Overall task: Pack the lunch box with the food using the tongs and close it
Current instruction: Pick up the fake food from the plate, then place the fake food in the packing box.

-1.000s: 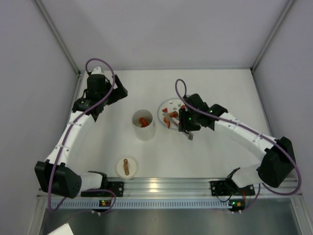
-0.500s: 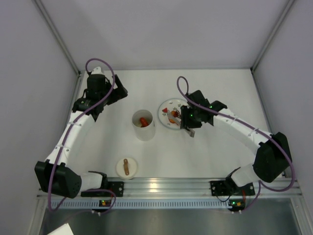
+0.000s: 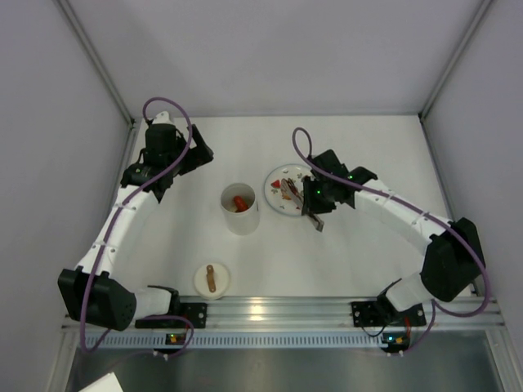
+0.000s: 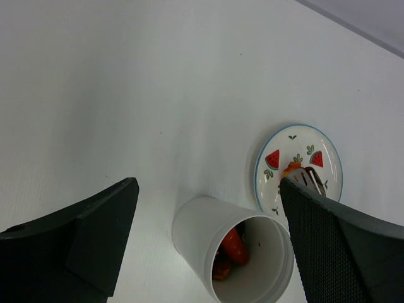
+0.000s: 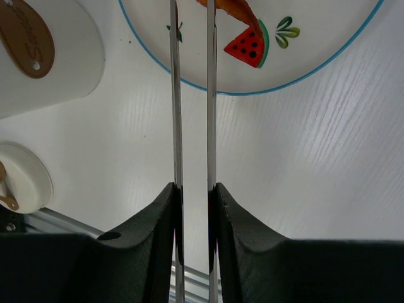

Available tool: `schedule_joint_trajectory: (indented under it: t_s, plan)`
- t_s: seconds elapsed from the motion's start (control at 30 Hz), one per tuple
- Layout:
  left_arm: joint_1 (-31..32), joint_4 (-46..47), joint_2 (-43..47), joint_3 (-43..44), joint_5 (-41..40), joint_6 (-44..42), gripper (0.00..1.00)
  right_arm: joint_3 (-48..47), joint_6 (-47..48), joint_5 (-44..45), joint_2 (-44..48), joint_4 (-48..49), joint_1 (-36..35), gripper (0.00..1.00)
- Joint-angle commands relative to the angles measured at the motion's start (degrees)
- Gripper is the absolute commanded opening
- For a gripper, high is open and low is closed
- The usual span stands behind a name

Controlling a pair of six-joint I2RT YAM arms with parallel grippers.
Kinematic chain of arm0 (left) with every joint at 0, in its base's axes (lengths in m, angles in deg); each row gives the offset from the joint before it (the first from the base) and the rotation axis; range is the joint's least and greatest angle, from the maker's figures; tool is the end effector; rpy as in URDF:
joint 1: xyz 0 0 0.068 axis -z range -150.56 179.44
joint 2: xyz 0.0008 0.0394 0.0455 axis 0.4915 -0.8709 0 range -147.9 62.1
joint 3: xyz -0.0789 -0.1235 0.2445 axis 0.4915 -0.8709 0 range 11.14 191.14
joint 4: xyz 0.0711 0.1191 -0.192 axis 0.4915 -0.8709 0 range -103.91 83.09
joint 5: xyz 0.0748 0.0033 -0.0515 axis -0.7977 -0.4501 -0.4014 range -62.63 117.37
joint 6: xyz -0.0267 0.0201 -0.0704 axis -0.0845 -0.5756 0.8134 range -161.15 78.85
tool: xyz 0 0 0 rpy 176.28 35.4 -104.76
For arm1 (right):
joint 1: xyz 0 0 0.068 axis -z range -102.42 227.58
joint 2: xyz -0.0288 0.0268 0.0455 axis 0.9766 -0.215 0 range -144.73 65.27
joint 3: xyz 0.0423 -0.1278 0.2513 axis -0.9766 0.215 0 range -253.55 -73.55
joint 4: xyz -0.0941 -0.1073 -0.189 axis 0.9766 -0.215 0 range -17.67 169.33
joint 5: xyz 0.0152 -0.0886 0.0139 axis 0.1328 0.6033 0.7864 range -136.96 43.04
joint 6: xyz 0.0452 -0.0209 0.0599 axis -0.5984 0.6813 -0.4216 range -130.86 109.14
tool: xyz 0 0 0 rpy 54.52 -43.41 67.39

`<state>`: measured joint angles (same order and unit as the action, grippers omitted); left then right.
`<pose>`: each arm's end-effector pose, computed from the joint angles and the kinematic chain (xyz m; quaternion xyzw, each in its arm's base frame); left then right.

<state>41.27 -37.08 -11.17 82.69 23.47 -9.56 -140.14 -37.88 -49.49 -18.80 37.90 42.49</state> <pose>0.2749 -0.0529 0.3576 -0.1662 0.8579 -0.1519 0.4619 0.2359 0.1694 0.2599 -0.0737 0.9604 0.1565 0.2185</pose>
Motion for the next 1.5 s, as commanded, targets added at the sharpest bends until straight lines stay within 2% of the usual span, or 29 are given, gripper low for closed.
schedule_joint_trajectory:
  t_s: [0.0, 0.17, 0.63, 0.87, 1.2, 1.47]
  plan:
    - [0.21, 0.11, 0.85, 0.79, -0.41, 0.13, 0.99, -3.19, 0.57, 0.76, 0.13, 1.53, 0.29, 0.10]
    - [0.21, 0.11, 0.85, 0.79, -0.40, 0.05, 0.99, -6.18, 0.92, 2.26, 2.24, -0.67, 0.29, 0.08]
    - [0.21, 0.12, 0.68, 0.79, -0.32, 0.05, 0.99, -22.61, 2.24, 3.58, 7.26, -8.22, -2.43, 0.09]
    - [0.21, 0.20, 0.59, 0.79, -0.32, 0.13, 0.99, -27.80, 2.59, 5.42, 6.03, -10.42, -9.99, 0.10]
    - [0.21, 0.03, 0.59, 0.87, -0.58, -0.13, 0.99, -28.95, 1.98, 8.06, 1.28, -11.13, -20.88, 0.11]
    - [0.21, 0.11, 0.50, 0.79, -0.41, 0.05, 0.99, -24.73, 1.10, 8.85, 2.16, -10.86, -23.00, 0.13]
